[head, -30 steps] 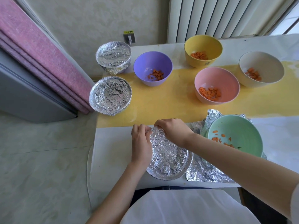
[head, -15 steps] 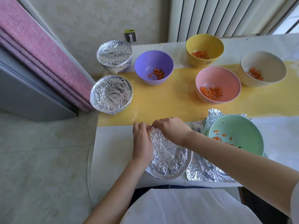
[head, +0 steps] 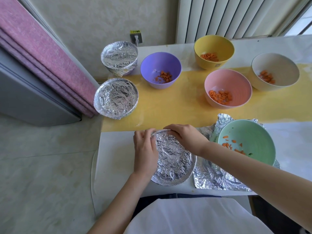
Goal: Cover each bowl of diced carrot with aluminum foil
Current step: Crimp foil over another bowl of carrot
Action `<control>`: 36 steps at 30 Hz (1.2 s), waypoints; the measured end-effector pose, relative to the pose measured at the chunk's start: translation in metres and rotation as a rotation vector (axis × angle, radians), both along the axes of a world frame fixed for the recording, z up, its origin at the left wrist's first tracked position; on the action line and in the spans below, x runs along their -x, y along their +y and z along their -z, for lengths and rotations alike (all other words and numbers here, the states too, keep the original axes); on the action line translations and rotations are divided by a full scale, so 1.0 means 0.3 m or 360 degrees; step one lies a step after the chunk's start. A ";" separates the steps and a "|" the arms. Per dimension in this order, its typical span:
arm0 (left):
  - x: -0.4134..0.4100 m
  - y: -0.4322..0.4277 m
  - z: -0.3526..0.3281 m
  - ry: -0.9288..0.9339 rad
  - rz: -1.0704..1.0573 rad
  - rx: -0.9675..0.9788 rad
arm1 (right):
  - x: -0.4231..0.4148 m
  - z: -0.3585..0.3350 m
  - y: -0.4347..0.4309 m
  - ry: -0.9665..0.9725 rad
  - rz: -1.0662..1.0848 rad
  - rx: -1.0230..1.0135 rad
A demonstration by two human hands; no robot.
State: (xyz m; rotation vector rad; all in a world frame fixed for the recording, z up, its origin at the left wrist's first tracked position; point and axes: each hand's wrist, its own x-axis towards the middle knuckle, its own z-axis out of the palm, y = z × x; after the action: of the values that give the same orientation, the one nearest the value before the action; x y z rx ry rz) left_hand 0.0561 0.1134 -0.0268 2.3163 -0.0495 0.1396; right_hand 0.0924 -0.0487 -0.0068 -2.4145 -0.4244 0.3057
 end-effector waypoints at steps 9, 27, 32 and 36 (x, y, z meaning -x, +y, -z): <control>-0.008 -0.002 0.002 -0.0136 0.0027 0.0036 | 0.008 -0.027 0.008 0.0052 -0.0047 -0.0065; 0.002 0.013 0.013 -0.0396 0.0148 0.0043 | 0.014 -0.072 0.028 0.0049 -0.0004 -0.0144; 0.001 0.014 0.015 -0.0430 0.0159 0.0048 | 0.029 -0.066 0.032 -0.0143 -0.0100 -0.0044; -0.002 0.013 0.015 -0.0385 0.0131 0.0114 | 0.045 -0.073 0.026 -0.0139 -0.0165 -0.0018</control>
State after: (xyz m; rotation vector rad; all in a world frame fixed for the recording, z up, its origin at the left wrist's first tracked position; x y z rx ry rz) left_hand 0.0567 0.1173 -0.0311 2.2112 -0.2573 0.3729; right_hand 0.0789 -0.0409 0.0152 -2.4053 -0.5907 0.2428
